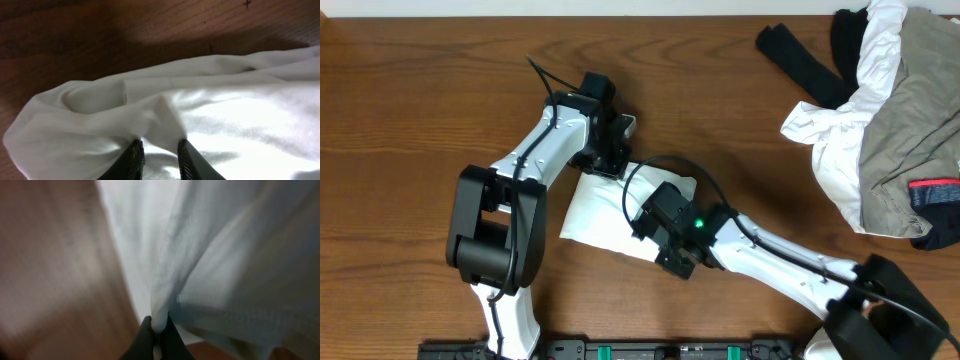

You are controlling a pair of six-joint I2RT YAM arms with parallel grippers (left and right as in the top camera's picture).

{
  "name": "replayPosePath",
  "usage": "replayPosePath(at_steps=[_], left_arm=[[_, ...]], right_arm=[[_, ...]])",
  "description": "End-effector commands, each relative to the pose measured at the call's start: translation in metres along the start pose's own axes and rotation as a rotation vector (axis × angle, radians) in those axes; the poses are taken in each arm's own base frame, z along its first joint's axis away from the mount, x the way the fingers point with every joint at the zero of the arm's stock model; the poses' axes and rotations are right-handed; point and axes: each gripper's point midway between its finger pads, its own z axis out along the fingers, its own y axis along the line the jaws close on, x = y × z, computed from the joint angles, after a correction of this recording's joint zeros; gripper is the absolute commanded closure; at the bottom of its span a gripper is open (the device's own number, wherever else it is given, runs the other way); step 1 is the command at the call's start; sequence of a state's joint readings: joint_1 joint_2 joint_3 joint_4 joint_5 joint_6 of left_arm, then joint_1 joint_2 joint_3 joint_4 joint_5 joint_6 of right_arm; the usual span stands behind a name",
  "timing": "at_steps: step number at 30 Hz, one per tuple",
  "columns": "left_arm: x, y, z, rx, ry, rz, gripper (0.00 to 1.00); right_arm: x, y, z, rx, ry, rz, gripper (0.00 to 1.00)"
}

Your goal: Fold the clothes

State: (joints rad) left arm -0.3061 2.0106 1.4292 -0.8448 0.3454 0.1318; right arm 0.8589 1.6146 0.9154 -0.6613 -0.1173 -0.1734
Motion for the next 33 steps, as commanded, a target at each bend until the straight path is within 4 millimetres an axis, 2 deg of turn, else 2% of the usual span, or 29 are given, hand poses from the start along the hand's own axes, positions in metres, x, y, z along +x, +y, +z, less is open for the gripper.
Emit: replayPosePath(at_steps=[1, 3, 6, 9, 15, 18, 21, 28, 33], left_arm=[[0.008, 0.0, 0.007, 0.012, 0.03, 0.004, 0.73], [0.008, 0.0, 0.007, 0.012, 0.03, 0.004, 0.73], [0.008, 0.0, 0.007, 0.013, 0.03, 0.004, 0.73], [0.009, 0.0, 0.007, 0.013, 0.034, 0.002, 0.73], [0.01, 0.0, 0.007, 0.013, 0.041, 0.0, 0.73], [0.011, 0.0, 0.007, 0.013, 0.044, -0.001, 0.63], [0.012, -0.001, 0.007, 0.013, 0.049, -0.002, 0.6], [0.015, -0.001, 0.007, 0.014, 0.059, -0.005, 0.59], [0.019, -0.001, 0.006, 0.015, 0.077, -0.01, 0.58]], right_arm=[[-0.02, 0.015, -0.028, -0.052, -0.104, -0.048, 0.99], [-0.023, 0.015, -0.035, -0.046, -0.126, -0.052, 0.97], [-0.022, 0.011, -0.034, -0.025, -0.121, -0.049, 0.96], [-0.014, 0.012, -0.025, -0.032, -0.083, -0.044, 0.95], [0.014, 0.014, 0.001, -0.059, 0.068, -0.021, 0.96], [0.023, 0.013, 0.008, -0.062, 0.118, -0.009, 0.95], [0.029, 0.005, 0.015, -0.02, 0.153, 0.014, 0.95], [0.021, -0.004, 0.02, 0.031, 0.127, 0.023, 0.81], [0.013, -0.029, 0.009, 0.177, 0.089, 0.153, 0.83]])
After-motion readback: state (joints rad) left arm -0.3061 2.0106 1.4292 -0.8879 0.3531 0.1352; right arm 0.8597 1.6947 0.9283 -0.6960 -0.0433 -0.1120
